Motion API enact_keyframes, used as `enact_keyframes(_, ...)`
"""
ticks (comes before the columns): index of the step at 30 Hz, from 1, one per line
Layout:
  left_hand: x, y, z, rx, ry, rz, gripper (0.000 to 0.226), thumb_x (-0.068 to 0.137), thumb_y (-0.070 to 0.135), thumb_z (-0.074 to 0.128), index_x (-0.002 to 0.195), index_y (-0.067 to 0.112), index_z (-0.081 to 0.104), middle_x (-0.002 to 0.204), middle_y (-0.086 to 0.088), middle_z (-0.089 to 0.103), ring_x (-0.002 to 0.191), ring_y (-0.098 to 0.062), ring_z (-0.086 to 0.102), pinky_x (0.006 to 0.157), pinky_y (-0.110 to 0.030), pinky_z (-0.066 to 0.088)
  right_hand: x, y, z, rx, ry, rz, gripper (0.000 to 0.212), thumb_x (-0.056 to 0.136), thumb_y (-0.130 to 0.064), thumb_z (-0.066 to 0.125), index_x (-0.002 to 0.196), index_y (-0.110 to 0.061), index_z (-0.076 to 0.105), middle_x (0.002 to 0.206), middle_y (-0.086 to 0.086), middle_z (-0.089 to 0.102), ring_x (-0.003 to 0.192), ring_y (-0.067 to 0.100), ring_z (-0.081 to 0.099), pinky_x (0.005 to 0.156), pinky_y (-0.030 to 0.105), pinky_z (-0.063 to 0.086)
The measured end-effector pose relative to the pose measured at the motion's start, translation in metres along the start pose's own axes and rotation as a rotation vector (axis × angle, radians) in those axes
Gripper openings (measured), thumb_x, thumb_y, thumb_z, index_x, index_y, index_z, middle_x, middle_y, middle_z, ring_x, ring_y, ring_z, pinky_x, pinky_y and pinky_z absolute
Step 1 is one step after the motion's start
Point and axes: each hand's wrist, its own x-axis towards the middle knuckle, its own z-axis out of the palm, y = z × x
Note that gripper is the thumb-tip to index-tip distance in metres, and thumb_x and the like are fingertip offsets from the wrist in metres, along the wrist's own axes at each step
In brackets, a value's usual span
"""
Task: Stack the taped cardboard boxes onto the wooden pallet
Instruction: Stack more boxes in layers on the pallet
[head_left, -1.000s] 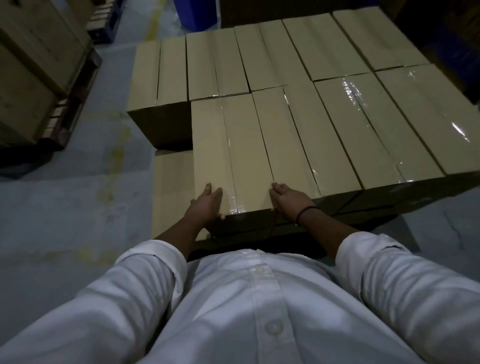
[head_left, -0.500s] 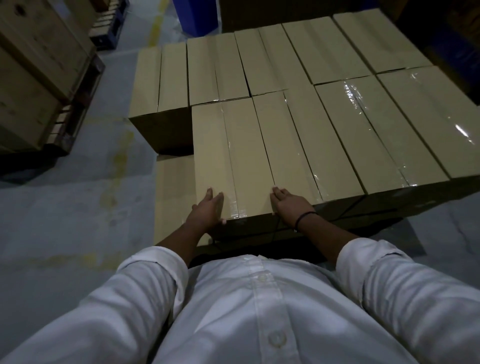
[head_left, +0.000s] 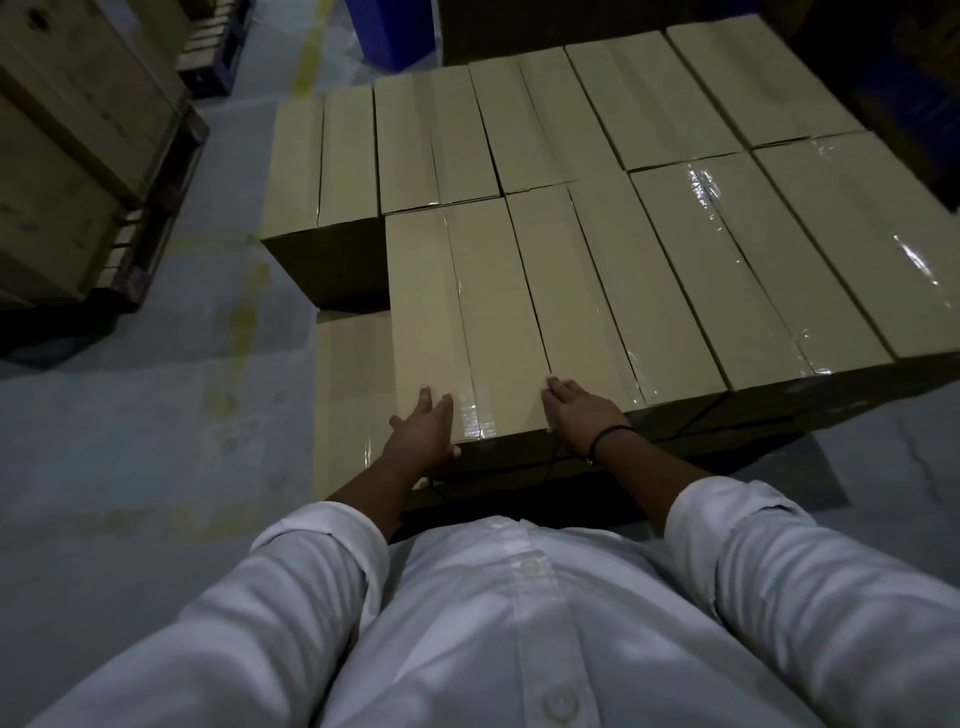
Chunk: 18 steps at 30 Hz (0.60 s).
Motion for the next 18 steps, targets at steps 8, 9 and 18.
enact_keyframes(8,-0.027,0.006,0.006,-0.062,0.003,-0.063,0.088,0.096,0.042,0.066,0.163,0.024,0.011,0.169,-0.007,-0.015,0.150,-0.053,0.001,0.121,-0.059,0.017,-0.022,-0.005,-0.014,0.146,0.036,0.010,0.066,0.102,-0.024,0.051,0.157,-0.010,0.019,0.167,0.012,0.010,0.150,0.031,0.021,0.113,0.049,0.039)
enact_keyframes(9,-0.031,0.007,0.005,-0.057,0.006,-0.062,0.088,0.096,0.044,0.065,0.163,0.024,0.011,0.169,-0.007,-0.016,0.151,-0.053,0.002,0.121,-0.059,0.017,-0.027,-0.005,-0.017,0.160,0.056,0.010,0.066,0.102,-0.025,0.052,0.157,-0.010,0.019,0.166,0.012,0.011,0.150,0.030,0.020,0.113,0.047,0.039)
enact_keyframes(18,-0.069,0.030,-0.015,-0.063,0.030,-0.014,0.081,0.098,0.048,0.061,0.162,0.029,0.017,0.170,-0.003,-0.015,0.151,-0.052,-0.004,0.116,-0.062,0.027,-0.068,-0.005,-0.031,0.181,0.151,0.056,0.062,0.103,-0.031,0.050,0.156,-0.012,0.026,0.165,0.013,0.017,0.150,0.029,0.021,0.114,0.044,0.036)
